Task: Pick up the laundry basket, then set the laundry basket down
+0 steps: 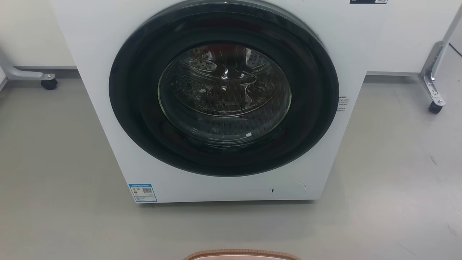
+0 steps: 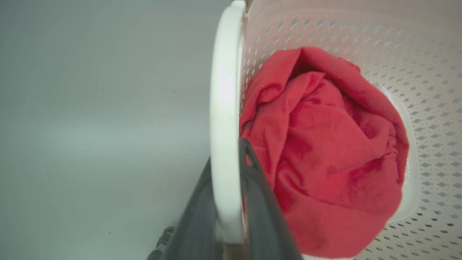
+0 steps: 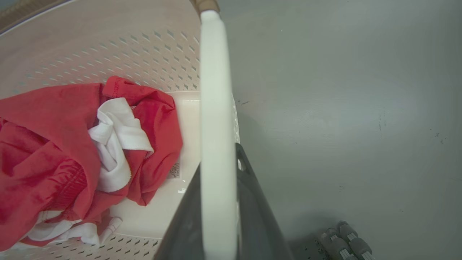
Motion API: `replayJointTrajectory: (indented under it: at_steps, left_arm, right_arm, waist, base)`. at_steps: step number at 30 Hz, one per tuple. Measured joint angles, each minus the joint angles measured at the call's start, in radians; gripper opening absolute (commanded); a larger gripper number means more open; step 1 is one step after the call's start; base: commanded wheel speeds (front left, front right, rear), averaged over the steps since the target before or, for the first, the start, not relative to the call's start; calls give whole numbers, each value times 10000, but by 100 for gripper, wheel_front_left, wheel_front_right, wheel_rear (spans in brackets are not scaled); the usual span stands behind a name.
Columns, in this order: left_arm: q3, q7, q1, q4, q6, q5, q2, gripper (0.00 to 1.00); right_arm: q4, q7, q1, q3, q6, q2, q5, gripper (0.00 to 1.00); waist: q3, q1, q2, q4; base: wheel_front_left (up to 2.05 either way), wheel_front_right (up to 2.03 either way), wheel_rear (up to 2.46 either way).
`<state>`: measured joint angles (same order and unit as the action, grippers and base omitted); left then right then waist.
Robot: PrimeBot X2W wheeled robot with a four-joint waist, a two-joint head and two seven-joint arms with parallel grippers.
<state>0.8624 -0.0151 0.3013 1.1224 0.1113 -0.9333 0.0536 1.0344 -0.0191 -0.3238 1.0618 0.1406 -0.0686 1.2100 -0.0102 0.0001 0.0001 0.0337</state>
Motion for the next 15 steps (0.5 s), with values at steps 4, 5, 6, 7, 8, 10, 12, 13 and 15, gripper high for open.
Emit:
replayJointTrajectory:
  at_steps: [4, 5, 6, 7, 8, 10, 12, 13, 15]
  left_arm:
    - [50, 6, 2, 8, 31, -23, 0, 0]
    - [59, 8, 4, 12, 31, -36, 2, 0]
    - [65, 8, 6, 13, 31, -61, 2, 0]
    - [73, 10, 9, 17, 31, -69, 4, 0]
    - [88, 10, 12, 27, 31, -73, 4, 0]
    - [102, 50, 14, 33, 33, -77, 4, 0]
    - [107, 56, 33, 33, 33, -115, 4, 0]
    - [109, 82, 37, 31, 33, -136, 4, 0]
    - [105, 84, 73, 29, 33, -148, 4, 0]
  right_arm:
    - [21, -12, -60, 96, 0, 0, 88, 0]
    - [25, -12, -91, 123, 0, -2, 94, 0]
    - [25, -13, -117, 142, 0, -4, 121, 0]
    - [25, -15, -133, 159, 0, -4, 134, 0]
    - [27, -48, -136, 201, 0, -8, 159, 0]
    - [31, -88, -136, 236, 0, -8, 232, 0]
    - [35, -104, -141, 257, 0, -8, 245, 0]
    - [40, -148, -151, 261, 0, -8, 311, 0]
    - [59, -180, -211, 261, 0, -8, 393, 0]
  waist:
    - [23, 0, 0, -6]
    - [30, 0, 0, -7]
    - [36, 0, 0, -8]
    - [44, 0, 0, -10]
    - [60, 0, 0, -14]
    - [80, 0, 0, -19]
    - [107, 0, 0, -25]
    - [133, 0, 0, -27]
    - [207, 0, 0, -33]
  base:
    - [0, 0, 0]
    - [0, 0, 0]
    - [0, 0, 0]
    - [0, 0, 0]
    - [0, 0, 0]
    - [0, 0, 0]
    - [0, 0, 0]
    - [0, 0, 0]
    - [0, 0, 0]
